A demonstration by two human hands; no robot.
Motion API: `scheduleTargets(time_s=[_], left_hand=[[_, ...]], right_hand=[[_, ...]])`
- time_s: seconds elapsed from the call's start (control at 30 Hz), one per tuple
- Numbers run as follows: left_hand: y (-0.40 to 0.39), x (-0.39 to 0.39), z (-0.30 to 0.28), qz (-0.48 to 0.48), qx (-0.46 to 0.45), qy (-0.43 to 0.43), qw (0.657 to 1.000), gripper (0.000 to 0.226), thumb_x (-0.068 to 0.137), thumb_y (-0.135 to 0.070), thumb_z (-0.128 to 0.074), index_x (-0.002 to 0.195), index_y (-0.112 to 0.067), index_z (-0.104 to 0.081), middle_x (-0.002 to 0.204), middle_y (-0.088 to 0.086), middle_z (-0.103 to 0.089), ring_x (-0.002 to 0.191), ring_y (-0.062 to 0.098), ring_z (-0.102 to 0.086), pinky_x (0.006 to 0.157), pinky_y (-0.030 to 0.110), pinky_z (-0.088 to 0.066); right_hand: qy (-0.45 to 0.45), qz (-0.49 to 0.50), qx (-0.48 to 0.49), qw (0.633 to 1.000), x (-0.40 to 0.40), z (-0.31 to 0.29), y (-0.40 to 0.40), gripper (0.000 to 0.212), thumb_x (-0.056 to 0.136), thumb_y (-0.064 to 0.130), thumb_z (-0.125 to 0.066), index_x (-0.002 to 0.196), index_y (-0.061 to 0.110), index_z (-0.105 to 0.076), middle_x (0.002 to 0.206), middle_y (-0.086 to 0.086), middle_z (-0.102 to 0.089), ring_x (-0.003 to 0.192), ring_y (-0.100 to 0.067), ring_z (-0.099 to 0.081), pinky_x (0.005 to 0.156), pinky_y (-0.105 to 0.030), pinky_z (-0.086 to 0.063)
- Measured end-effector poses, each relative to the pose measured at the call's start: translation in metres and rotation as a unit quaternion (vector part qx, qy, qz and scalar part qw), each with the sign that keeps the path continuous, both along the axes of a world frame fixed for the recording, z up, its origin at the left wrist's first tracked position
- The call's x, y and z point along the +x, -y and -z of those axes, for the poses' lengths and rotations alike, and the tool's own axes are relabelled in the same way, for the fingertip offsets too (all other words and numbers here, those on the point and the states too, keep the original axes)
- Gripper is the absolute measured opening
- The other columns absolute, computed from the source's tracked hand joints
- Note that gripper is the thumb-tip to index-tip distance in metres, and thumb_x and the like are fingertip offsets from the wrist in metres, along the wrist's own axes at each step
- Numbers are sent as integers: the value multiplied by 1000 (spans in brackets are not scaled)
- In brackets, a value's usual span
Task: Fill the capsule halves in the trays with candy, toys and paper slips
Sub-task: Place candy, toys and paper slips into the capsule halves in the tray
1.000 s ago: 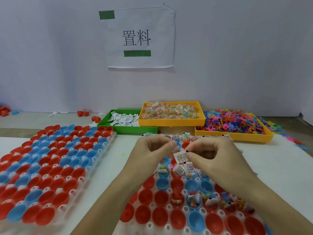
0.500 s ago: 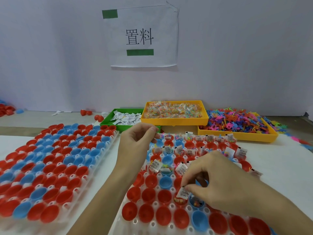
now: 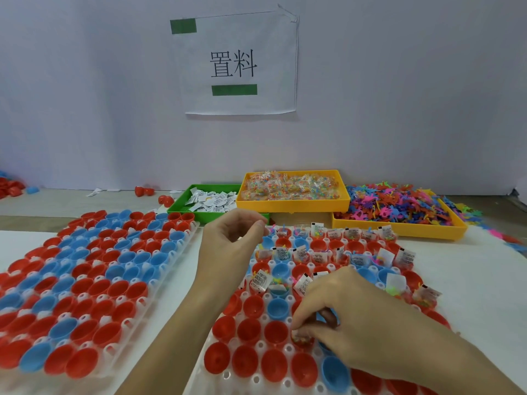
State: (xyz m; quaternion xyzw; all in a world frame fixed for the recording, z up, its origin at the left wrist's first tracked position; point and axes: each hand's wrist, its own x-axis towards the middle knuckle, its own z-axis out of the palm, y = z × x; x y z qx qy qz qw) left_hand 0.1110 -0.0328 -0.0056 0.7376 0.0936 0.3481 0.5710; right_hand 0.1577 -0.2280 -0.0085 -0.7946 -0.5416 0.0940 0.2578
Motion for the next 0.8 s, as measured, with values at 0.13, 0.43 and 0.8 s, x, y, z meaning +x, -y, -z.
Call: scheduleTargets(time_s=[0.13,0.43,0.8], left_hand=[[0,0,0,-2,5,-1,1000,16,91,-9,-64,83,-21,-72,74,-4,-72,68,2,-65,59,11,-48],[-1,2,3,-17,20,-13,1000,15,90,-12,-66,83,-23,-72,76,-4,-71,73,8,-66,63,13,-51],[-6,3,6,0,-39,-6,999,33,99,-9,-46,85,-20,-74,80,-1,-72,75,10,-62,63,29,-43]], right_hand=[[2,-7,9,1000,4,7,-2,18,93,26,-68,106,38,-72,77,33,-59,86,11,-60,70,-8,-48],[-22,10,29,999,10,31,-4,30,96,28,-62,97,58,-60,81,45,-58,77,17,-59,58,-10,-46],[-42,48,53,997,15,-15,12,14,84,43,-73,97,40,-77,94,26,-63,88,1,-59,78,-14,-47]])
